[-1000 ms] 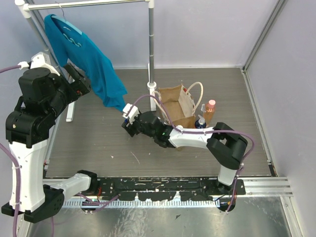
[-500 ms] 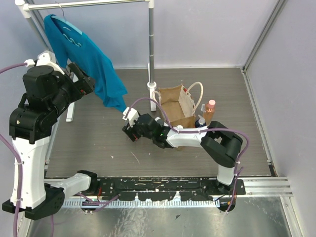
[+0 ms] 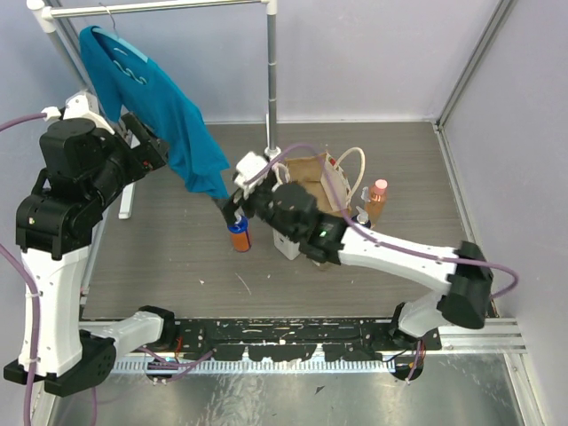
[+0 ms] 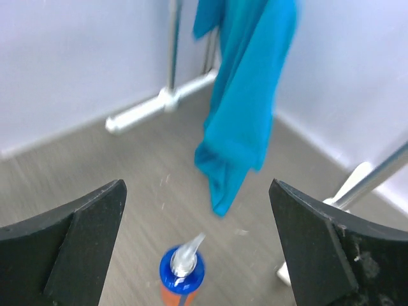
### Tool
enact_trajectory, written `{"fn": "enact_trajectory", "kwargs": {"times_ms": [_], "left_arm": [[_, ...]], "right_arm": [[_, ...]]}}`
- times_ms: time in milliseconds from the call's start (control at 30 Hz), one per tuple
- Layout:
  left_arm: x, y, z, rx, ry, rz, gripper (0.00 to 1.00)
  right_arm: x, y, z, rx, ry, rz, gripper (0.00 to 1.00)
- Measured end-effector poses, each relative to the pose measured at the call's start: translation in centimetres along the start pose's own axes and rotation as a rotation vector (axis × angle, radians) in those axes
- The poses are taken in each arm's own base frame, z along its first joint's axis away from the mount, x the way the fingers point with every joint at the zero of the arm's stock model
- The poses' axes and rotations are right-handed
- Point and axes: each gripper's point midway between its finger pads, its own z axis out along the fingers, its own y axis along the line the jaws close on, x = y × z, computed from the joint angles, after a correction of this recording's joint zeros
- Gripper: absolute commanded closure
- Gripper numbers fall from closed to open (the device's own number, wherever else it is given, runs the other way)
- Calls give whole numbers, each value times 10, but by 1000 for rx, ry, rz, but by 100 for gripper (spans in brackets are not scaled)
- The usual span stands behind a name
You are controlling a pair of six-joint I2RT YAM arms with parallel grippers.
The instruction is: Take the personal care products out of the canvas bag
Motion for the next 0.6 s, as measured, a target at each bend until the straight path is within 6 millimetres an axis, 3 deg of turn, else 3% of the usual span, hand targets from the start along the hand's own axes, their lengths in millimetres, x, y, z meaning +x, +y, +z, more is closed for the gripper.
{"fn": "enact_trajectory", "kwargs": {"times_ms": [67, 133, 233, 300, 433, 533, 600], "left_arm": [[1, 0, 1, 0, 4, 5, 1], [2, -1, 4, 4, 14, 14, 1], [7, -4, 8, 23, 32, 31, 2], [14, -6, 12, 40, 51, 36, 2], [33, -6, 22, 65, 94, 49, 1], [49, 0, 30, 55, 124, 69, 1], [58, 4, 35, 45, 141, 82, 1]], "right_arm": [[-58, -19, -12, 66, -77, 25, 0], [-114, -51, -29, 172, -138, 66, 0], [-154, -104, -60, 324, -155, 130, 0], [-155, -146, -90, 446, -134, 162, 0], [-123, -209, -151, 659, -53, 190, 0], [-96, -239, -192, 787, 5, 199, 0], [-85, -251, -209, 841, 27, 200, 0]]}}
